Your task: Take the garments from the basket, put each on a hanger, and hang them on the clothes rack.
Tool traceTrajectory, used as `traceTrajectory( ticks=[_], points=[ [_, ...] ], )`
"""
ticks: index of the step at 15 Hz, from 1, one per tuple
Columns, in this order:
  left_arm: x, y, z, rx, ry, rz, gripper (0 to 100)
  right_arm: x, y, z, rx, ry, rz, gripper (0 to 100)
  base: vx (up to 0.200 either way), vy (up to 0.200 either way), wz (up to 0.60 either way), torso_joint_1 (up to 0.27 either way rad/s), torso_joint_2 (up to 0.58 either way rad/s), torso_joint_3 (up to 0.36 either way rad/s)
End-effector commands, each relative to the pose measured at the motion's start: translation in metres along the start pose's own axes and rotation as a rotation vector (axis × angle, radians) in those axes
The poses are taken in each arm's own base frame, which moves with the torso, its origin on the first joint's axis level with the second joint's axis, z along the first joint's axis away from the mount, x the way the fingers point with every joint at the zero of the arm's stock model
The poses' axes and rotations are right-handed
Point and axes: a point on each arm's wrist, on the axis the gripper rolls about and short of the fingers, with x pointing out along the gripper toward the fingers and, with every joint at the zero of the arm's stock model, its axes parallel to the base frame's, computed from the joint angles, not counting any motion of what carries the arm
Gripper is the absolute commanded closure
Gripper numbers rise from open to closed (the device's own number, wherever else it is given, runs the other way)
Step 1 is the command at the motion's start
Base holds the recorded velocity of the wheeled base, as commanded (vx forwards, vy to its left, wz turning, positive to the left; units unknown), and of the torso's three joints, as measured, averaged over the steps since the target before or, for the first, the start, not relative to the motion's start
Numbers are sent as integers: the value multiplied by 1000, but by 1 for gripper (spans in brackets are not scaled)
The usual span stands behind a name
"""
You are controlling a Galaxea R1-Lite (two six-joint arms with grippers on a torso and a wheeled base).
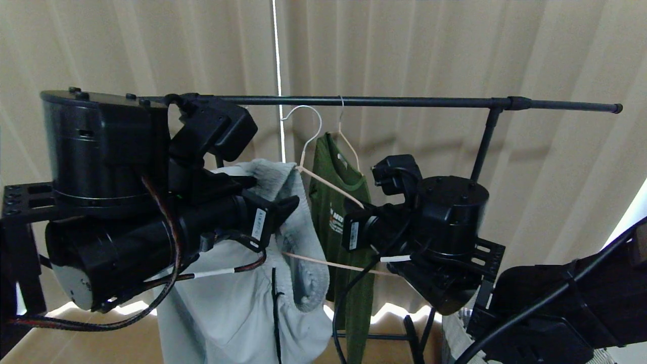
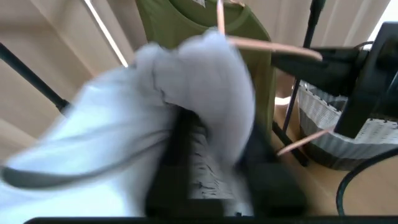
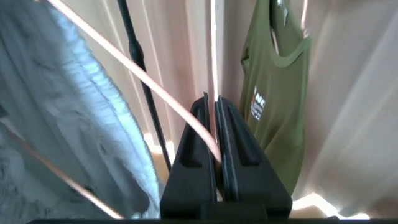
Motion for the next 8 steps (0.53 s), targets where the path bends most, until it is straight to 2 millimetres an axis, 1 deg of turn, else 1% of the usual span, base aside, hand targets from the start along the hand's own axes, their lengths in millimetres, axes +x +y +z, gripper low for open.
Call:
traceTrajectory(
  ticks=[1,2,5,6,7,8],
  points=[
    [-5,1,0,5,-9,-1,0,-3,-3,7,8,-19,-4,100,0,0,0,0,0,0],
    [-9,2,-2,14,-9,-2,0,-5,-5,12,7,-32,-5,100,0,0,0,0,0,0],
    [-23,5,-4,14,-27,-37,0,-3,-20,22,-9,-67,-47,100,0,0,0,0,0,0],
    [-30,7,-4,16,-42,-38,0,-5,-28,23,-29,-82,-62,100,0,0,0,0,0,0],
    [-32,9,-3,25,-49,-31,0,-7,-32,21,-49,-81,-69,100,0,0,0,0,0,0],
    [-32,9,-3,25,-49,-31,0,-7,-32,21,-49,-81,-69,100,0,0,0,0,0,0]
  ],
)
